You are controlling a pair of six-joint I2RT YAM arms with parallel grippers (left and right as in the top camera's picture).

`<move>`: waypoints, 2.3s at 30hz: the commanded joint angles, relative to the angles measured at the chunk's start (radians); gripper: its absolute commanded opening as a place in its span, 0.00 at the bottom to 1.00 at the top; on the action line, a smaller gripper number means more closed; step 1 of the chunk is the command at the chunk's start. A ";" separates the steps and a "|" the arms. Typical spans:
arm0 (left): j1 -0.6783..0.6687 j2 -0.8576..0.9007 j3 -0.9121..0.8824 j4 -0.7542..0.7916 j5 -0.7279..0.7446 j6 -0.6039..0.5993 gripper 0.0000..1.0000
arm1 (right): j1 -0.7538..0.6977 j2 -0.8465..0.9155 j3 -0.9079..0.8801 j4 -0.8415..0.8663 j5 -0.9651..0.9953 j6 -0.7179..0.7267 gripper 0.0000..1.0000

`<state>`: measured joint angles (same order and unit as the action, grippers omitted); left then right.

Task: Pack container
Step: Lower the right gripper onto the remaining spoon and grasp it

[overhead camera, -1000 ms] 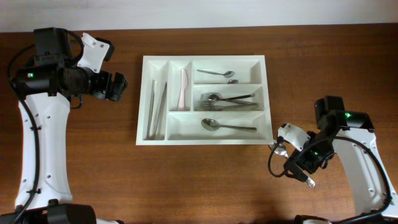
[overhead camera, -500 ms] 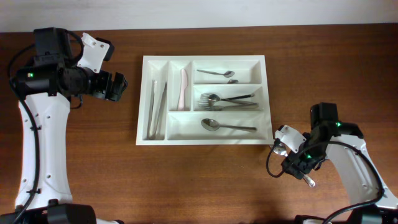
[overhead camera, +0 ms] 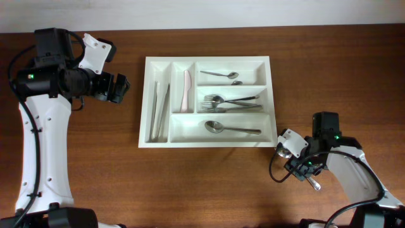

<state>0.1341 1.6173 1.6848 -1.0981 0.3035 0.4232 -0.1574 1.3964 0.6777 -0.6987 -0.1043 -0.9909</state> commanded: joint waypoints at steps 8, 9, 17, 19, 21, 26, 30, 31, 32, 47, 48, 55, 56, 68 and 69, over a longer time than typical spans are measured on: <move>0.000 -0.024 0.004 0.001 0.011 0.013 0.99 | -0.008 0.101 -0.037 0.061 0.004 0.002 0.74; 0.000 -0.024 0.004 0.001 0.011 0.013 0.99 | -0.008 0.111 -0.037 0.068 0.004 0.001 0.74; 0.000 -0.024 0.004 0.001 0.011 0.013 0.99 | -0.008 0.152 -0.037 0.098 -0.042 0.001 0.61; 0.000 -0.024 0.004 0.001 0.011 0.013 0.99 | -0.008 0.153 -0.037 0.101 -0.042 0.002 0.54; 0.000 -0.024 0.004 0.001 0.011 0.013 0.99 | -0.008 0.152 -0.037 0.102 -0.042 0.001 0.48; 0.000 -0.024 0.004 0.001 0.011 0.013 0.99 | -0.008 0.152 -0.037 0.102 -0.043 0.002 0.37; 0.000 -0.024 0.004 0.001 0.011 0.013 0.99 | -0.008 0.152 -0.037 0.101 -0.046 0.002 0.29; 0.000 -0.024 0.004 0.001 0.011 0.013 0.99 | -0.008 0.152 -0.037 0.101 -0.046 0.002 0.27; 0.000 -0.024 0.004 0.001 0.011 0.013 0.99 | -0.008 0.152 -0.037 0.101 -0.046 0.002 0.26; 0.000 -0.024 0.004 0.001 0.011 0.013 0.99 | -0.008 0.152 -0.037 0.100 -0.045 0.002 0.04; 0.000 -0.024 0.004 0.001 0.011 0.013 0.99 | -0.008 0.152 -0.037 0.101 -0.043 0.001 0.04; 0.000 -0.024 0.004 0.001 0.011 0.013 0.99 | -0.013 0.097 -0.035 0.087 0.095 0.049 0.04; 0.000 -0.024 0.004 0.001 0.011 0.013 0.99 | -0.022 0.076 -0.033 0.087 0.130 0.063 0.04; 0.000 -0.024 0.004 0.001 0.011 0.013 0.99 | -0.097 -0.158 0.077 0.175 0.183 0.064 0.04; 0.000 -0.024 0.004 0.001 0.011 0.013 0.99 | -0.083 -0.170 0.096 0.189 0.156 0.063 0.04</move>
<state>0.1341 1.6173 1.6848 -1.0977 0.3035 0.4236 -0.2584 1.2736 0.7101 -0.5358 0.0776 -0.9382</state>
